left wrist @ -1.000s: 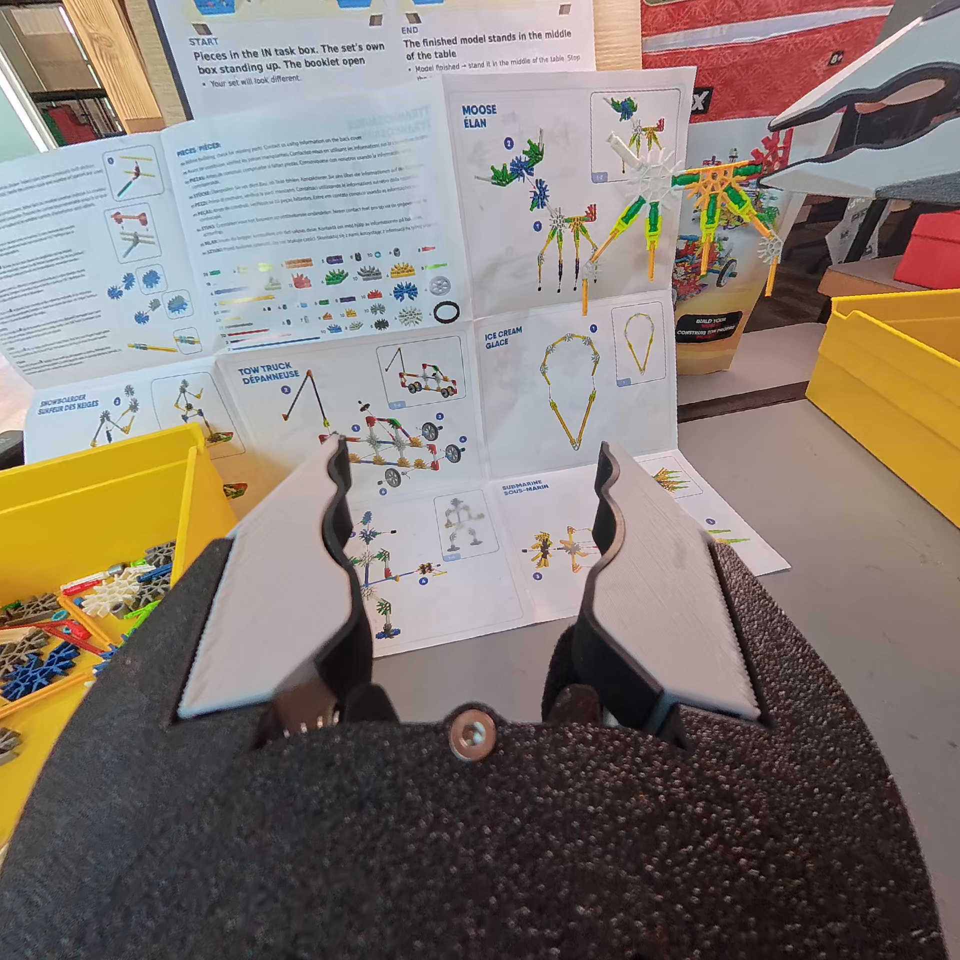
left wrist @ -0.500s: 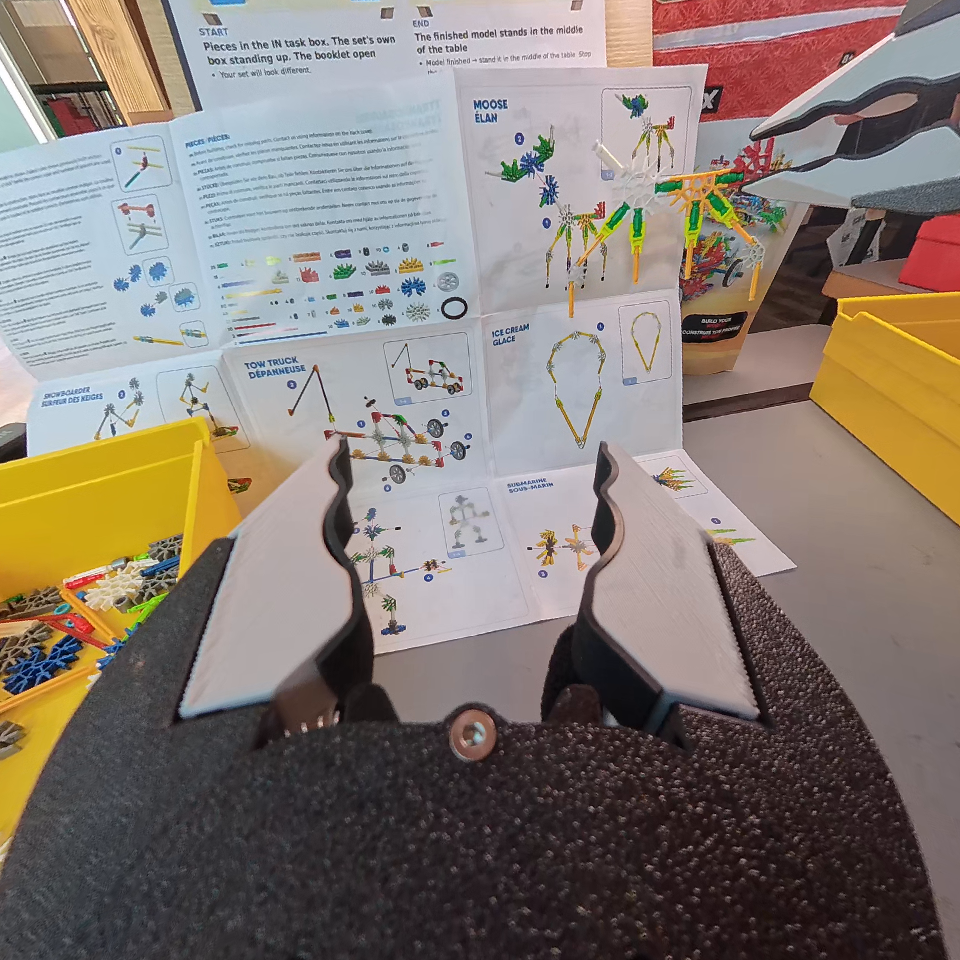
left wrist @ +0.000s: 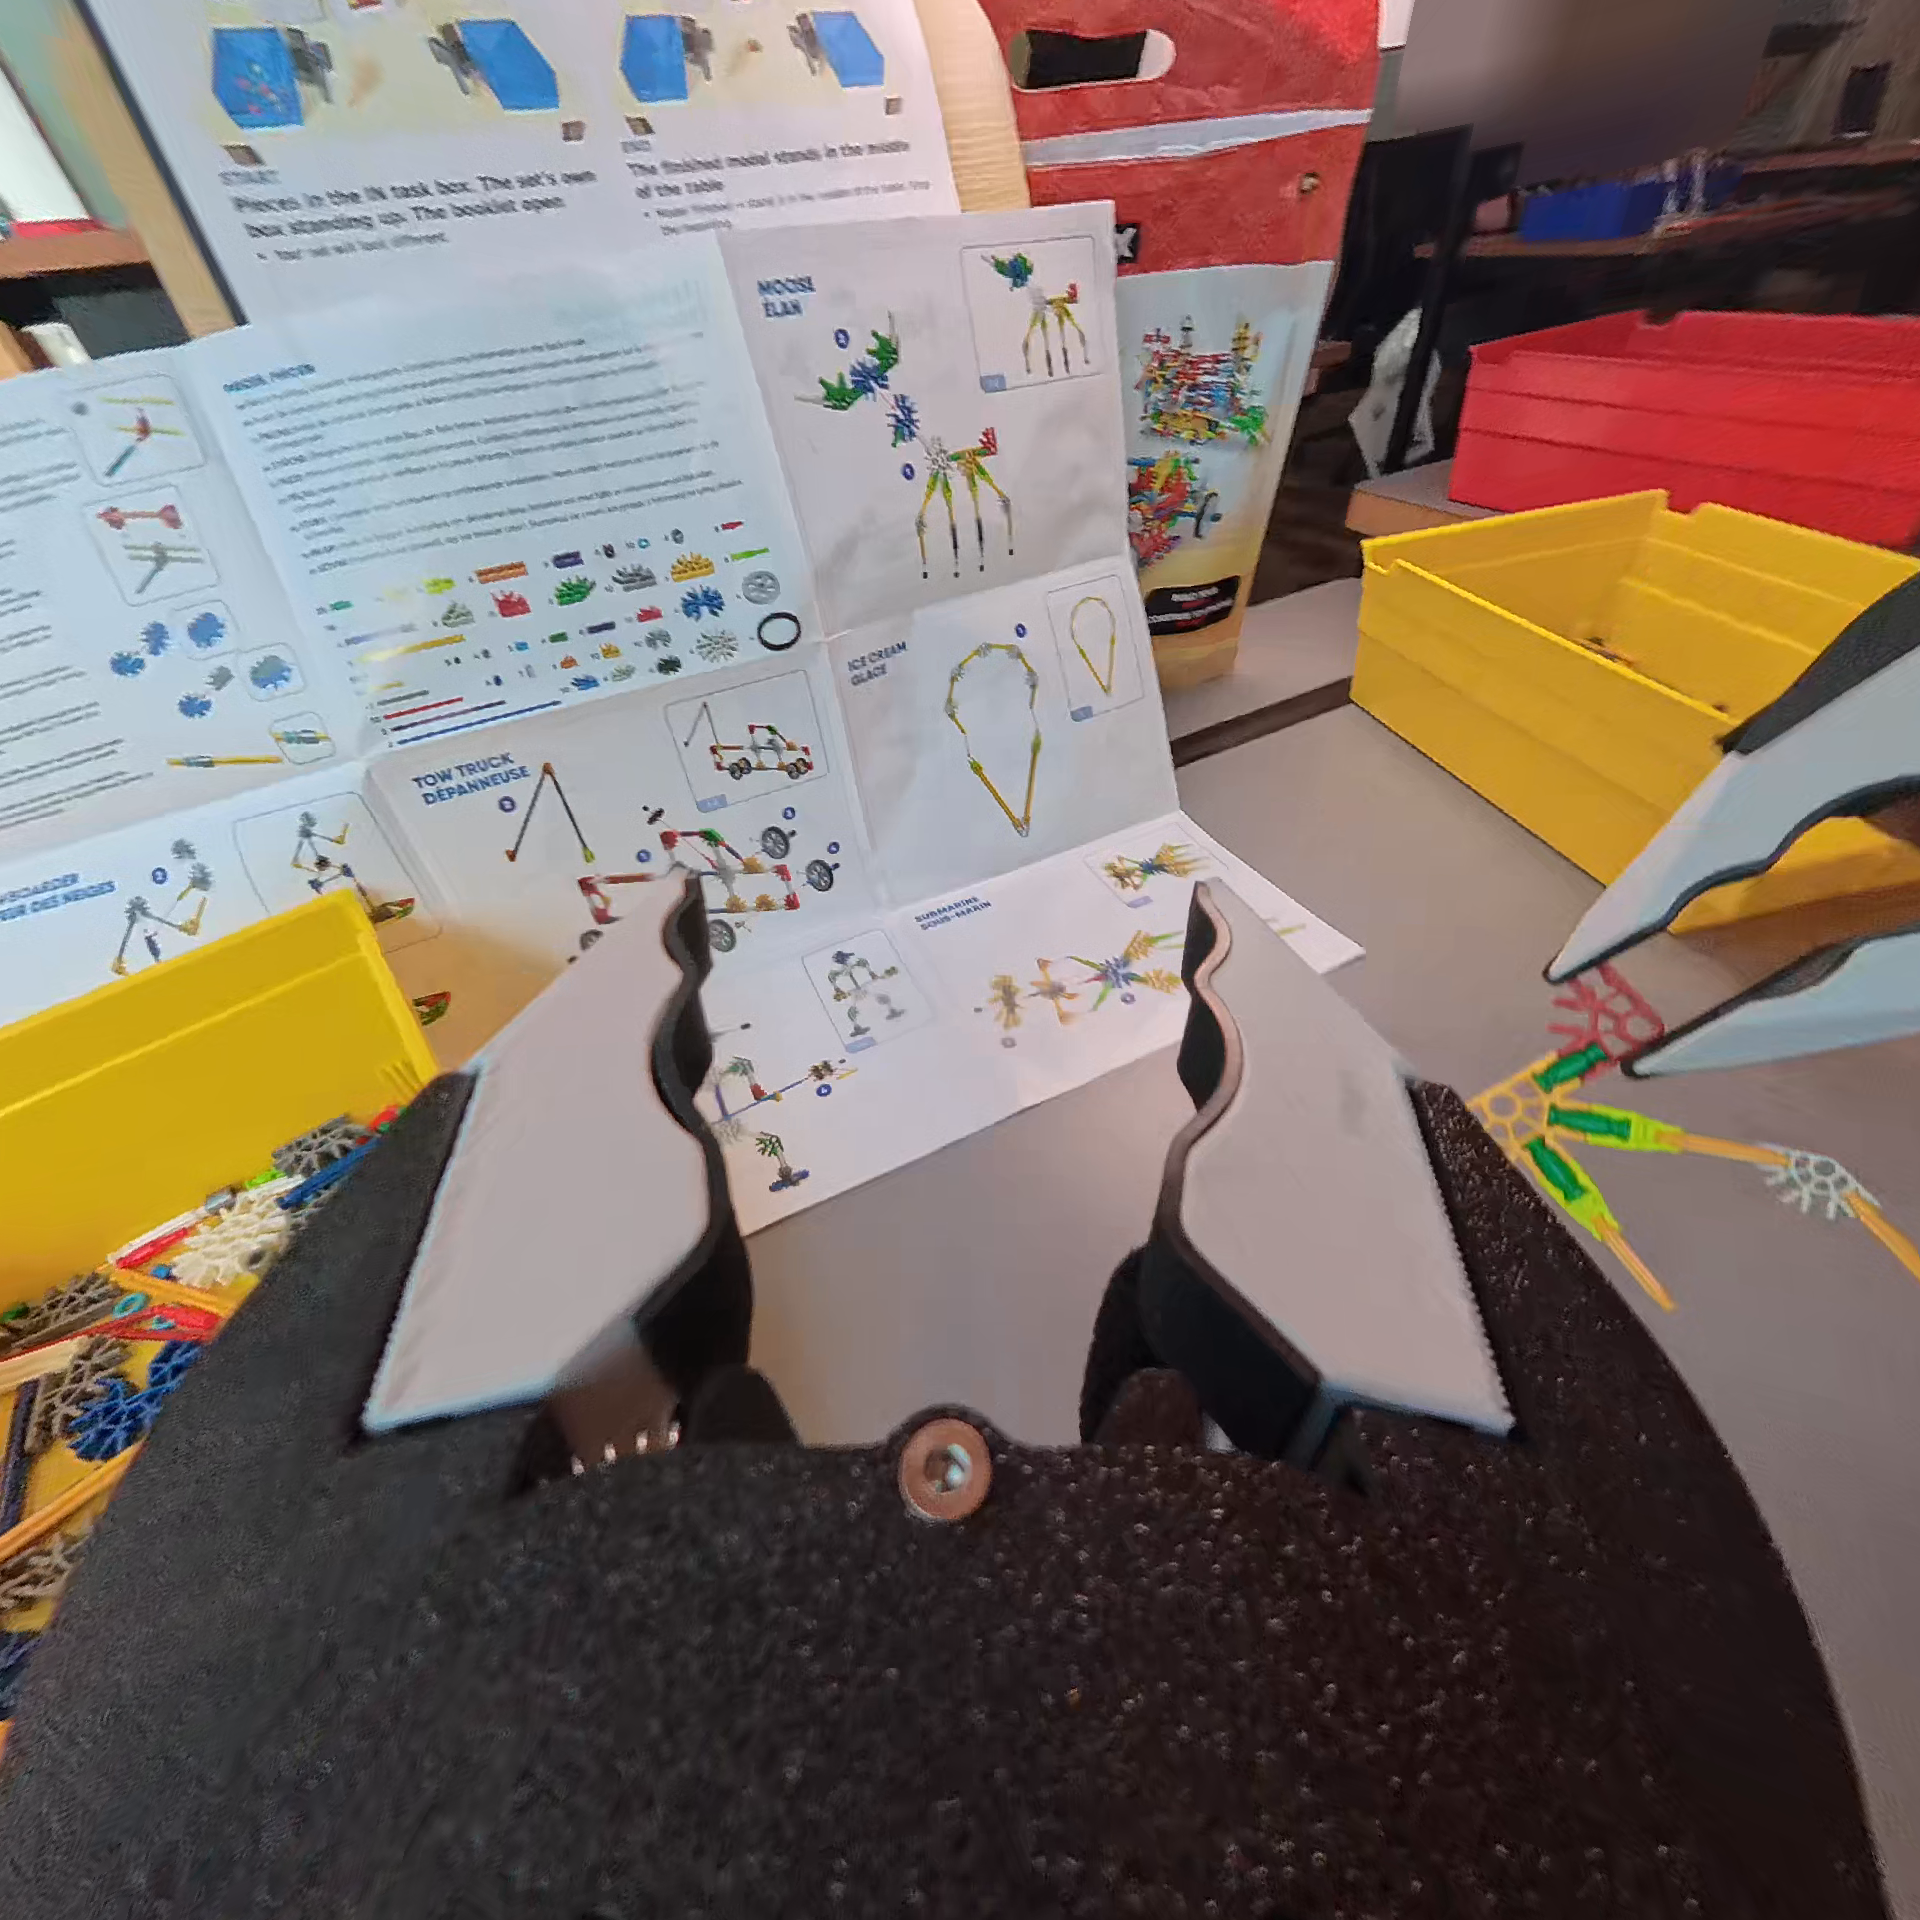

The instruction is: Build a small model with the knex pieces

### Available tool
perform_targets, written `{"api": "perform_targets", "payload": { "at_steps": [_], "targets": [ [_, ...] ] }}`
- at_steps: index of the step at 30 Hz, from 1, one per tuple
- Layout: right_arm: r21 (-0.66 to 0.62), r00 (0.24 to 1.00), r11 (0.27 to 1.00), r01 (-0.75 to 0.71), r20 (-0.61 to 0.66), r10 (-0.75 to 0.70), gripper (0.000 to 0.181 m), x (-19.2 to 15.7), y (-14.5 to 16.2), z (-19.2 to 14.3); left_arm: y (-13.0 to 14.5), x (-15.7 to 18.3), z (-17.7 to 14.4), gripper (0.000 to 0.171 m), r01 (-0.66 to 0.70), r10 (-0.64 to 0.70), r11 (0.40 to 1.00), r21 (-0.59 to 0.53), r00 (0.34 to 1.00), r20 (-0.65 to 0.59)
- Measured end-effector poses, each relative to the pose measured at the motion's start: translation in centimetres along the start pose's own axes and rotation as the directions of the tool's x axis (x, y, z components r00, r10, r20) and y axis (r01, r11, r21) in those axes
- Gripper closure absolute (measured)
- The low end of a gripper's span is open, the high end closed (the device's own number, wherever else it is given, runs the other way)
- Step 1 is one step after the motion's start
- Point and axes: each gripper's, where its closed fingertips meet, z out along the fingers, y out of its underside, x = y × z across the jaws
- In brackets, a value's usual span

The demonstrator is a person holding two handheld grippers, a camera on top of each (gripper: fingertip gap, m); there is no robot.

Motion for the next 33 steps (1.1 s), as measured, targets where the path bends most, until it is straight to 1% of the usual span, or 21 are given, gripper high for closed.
{"api": "perform_targets", "payload": {
  "at_steps": [2, 3, 6, 8, 10, 11, 12, 13, 15, 16, 18, 19, 21, 22, 24, 26, 28, 30, 32, 33],
  "targets": [
    [0.027, 0.987, 0.997, -0.071, 0.147, 0.066, 0.160, -5.0, 0.5, 1.9, 1.5, 1.2, -1.0, 0.083, -0.029, 0.025, 0.999, -0.035, 0.993, -0.115],
    [0.026, 0.977, 0.995, -0.100, 0.194, 0.093, 0.159, -6.6, 0.9, 2.7, 2.6, 1.9, -1.4, 0.085, -0.057, 0.045, 0.996, -0.062, 0.983, -0.177],
    [-0.023, 0.959, 0.990, -0.142, 0.243, 0.144, 0.159, -8.5, 2.3, 5.1, 6.7, 4.0, -2.3, 0.085, -0.163, 0.107, 0.975, -0.152, 0.940, -0.325],
    [-0.052, 0.954, 0.990, -0.133, 0.262, 0.142, 0.159, -8.9, 2.9, 6.2, 9.6, 5.4, -2.8, 0.086, -0.229, 0.133, 0.954, -0.191, 0.899, -0.416],
    [-0.092, 0.958, 0.989, -0.114, 0.254, 0.134, 0.162, -8.5, 3.5, 7.0, 11.9, 6.4, -3.1, 0.090, -0.284, 0.161, 0.938, -0.196, 0.863, -0.479],
    [-0.110, 0.965, 0.989, -0.099, 0.230, 0.122, 0.153, -7.9, 3.7, 7.3, 12.8, 6.4, -3.0, 0.092, -0.296, 0.177, 0.937, -0.186, 0.860, -0.478],
    [-0.111, 0.970, 0.988, -0.111, 0.203, 0.131, 0.143, -7.1, 3.6, 7.3, 13.6, 6.4, -2.8, 0.093, -0.300, 0.183, 0.937, -0.181, 0.860, -0.477],
    [-0.107, 0.971, 0.984, -0.142, 0.176, 0.159, 0.138, -6.3, 3.3, 7.1, 14.2, 6.4, -2.7, 0.093, -0.303, 0.184, 0.935, -0.183, 0.858, -0.480],
    [-0.027, 0.970, 0.976, -0.215, 0.107, 0.217, 0.134, -4.9, 1.7, 6.4, 14.7, 6.1, -2.8, 0.093, -0.338, 0.218, 0.923, -0.185, 0.854, -0.472],
    [0.013, 0.970, 0.972, -0.236, 0.066, 0.235, 0.133, -4.4, 1.2, 5.9, 14.5, 6.0, -2.9, 0.093, -0.345, 0.235, 0.923, -0.168, 0.853, -0.465],
    [0.039, 0.967, 0.966, -0.255, 0.009, 0.255, 0.132, -4.4, 1.0, 4.9, 14.3, 6.2, -3.4, 0.096, -0.319, 0.210, 0.935, -0.156, 0.850, -0.483],
    [0.041, 0.966, 0.965, -0.259, 0.007, 0.259, 0.132, -5.0, 1.1, 4.6, 14.6, 6.2, -3.5, 0.096, -0.310, 0.193, 0.936, -0.168, 0.850, -0.490],
    [0.018, 0.964, 0.964, -0.265, 0.037, 0.264, 0.134, -6.4, 1.6, 4.4, 15.3, 6.4, -3.7, 0.096, -0.321, 0.185, 0.928, -0.189, 0.837, -0.515],
    [0.001, 0.965, 0.965, -0.261, 0.041, 0.260, 0.134, -6.7, 2.0, 4.6, 15.6, 6.6, -3.9, 0.097, -0.334, 0.187, 0.922, -0.194, 0.826, -0.532],
    [-0.024, 0.964, 0.965, -0.260, 0.045, 0.260, 0.141, -6.6, 2.8, 5.2, 16.2, 6.8, -3.9, 0.098, -0.361, 0.195, 0.909, -0.207, 0.809, -0.554],
    [-0.044, 0.956, 0.960, -0.276, 0.096, 0.279, 0.146, -6.8, 3.4, 5.6, 17.0, 7.0, -4.0, 0.104, -0.398, 0.212, 0.892, -0.214, 0.787, -0.580],
    [-0.064, 0.947, 0.957, -0.282, 0.144, 0.289, 0.146, -7.1, 3.8, 6.0, 17.5, 7.0, -3.9, 0.106, -0.428, 0.235, 0.876, -0.224, 0.783, -0.576],
    [-0.083, 0.945, 0.960, -0.268, 0.169, 0.279, 0.151, -7.5, 4.1, 6.9, 17.9, 7.3, -4.0, 0.115, -0.453, 0.251, 0.863, -0.223, 0.769, -0.588],
    [-0.054, 0.946, 0.963, -0.265, 0.177, 0.270, 0.158, -7.5, 3.5, 7.4, 18.3, 7.3, -4.0, 0.120, -0.475, 0.266, 0.848, -0.236, 0.765, -0.587],
    [-0.053, 0.948, 0.964, -0.262, 0.171, 0.267, 0.158, -7.3, 3.5, 7.7, 18.3, 7.3, -3.9, 0.128, -0.471, 0.262, 0.849, -0.238, 0.768, -0.585]
  ]
}}
